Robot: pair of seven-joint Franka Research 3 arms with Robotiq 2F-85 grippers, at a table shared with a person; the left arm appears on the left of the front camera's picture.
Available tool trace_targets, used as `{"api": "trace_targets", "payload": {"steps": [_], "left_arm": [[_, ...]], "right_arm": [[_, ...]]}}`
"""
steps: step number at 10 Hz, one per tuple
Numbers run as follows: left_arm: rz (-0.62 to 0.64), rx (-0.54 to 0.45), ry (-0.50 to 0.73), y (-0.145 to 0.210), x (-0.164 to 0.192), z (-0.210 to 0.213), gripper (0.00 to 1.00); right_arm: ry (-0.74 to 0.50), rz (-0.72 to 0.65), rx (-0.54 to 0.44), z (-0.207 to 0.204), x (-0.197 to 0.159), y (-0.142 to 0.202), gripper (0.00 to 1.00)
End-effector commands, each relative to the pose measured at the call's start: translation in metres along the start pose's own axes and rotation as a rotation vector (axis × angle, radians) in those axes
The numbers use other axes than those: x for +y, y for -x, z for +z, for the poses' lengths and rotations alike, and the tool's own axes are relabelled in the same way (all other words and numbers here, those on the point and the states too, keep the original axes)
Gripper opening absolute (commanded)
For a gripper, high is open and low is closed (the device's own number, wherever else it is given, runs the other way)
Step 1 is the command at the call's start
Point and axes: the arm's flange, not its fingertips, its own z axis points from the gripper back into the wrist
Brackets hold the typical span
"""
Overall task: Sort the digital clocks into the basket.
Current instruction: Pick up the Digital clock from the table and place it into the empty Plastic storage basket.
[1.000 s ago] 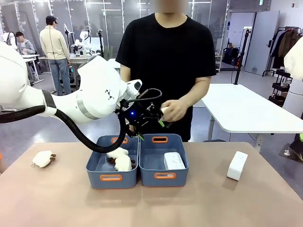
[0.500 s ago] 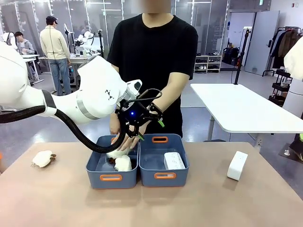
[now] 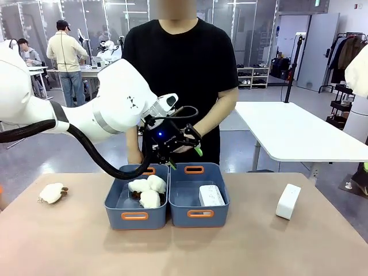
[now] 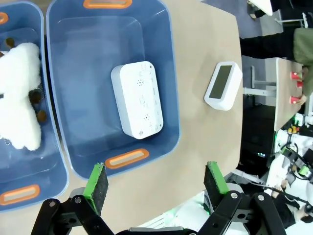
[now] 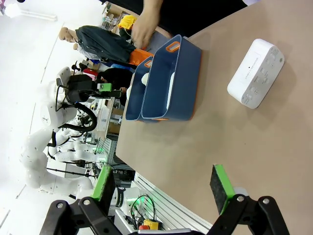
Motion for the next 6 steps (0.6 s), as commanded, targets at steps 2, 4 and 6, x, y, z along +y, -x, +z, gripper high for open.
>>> {"api": "trace_targets", "payload": {"steps": [2, 4, 6], "left_arm": [[-0.012, 0.028, 0.041, 0.009, 0.012, 0.018, 1.00], [-0.004, 0.025, 0.056, 0.007, 0.015, 0.020, 1.00], [-0.013, 0.055, 0.211, 0.008, 0.046, 0.058, 1.00]], "right_arm": [[-0.011, 0.007, -0.007, -0.001, 0.002, -0.001, 1.00], [-0.011, 0.007, -0.007, -0.001, 0.002, -0.001, 1.00], [-0.011, 0.007, -0.007, -0.001, 0.002, -0.001, 1.00]]}}
